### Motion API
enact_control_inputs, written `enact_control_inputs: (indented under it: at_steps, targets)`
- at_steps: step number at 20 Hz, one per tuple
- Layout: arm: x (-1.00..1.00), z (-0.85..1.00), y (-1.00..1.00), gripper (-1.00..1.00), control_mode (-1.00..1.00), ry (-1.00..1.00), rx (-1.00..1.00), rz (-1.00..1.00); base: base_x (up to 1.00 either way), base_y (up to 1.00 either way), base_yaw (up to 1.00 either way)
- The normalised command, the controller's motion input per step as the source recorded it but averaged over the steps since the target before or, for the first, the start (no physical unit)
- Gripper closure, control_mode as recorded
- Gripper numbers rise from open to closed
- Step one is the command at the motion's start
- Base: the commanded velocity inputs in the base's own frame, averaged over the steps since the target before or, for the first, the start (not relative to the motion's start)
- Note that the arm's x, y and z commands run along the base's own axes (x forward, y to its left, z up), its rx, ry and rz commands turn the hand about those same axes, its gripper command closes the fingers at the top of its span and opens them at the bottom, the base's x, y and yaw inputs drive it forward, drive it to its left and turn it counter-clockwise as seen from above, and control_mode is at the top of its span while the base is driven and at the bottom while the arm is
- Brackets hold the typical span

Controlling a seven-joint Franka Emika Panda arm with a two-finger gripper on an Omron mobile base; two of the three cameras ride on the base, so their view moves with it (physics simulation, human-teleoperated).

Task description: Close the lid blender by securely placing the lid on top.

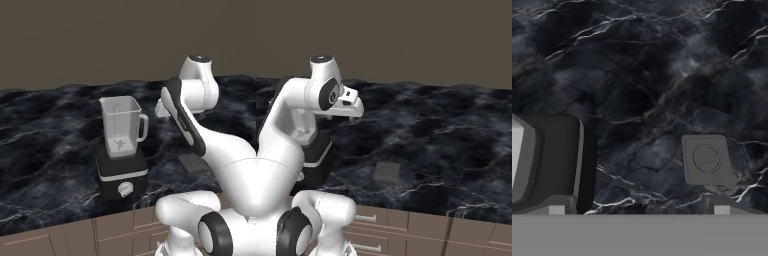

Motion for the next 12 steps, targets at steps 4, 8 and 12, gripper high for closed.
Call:
enact_control_inputs:
  at_steps: [4, 8, 12]
  targets:
    - [0.00, -0.03, -0.16, -1.00, -1.00, 0.00, 0.02, 0.00, 0.00, -0.05, 0.00]
    - [-0.20, -0.44, -0.91, -1.00, -1.00, 0.00, 0.16, -0.08, 0.00, 0.00, 0.00]
    - [-0.31, -0.56, -1.00, -1.00, -1.00, 0.03, 0.20, -0.14, 0.00, 0.00, 0.00]
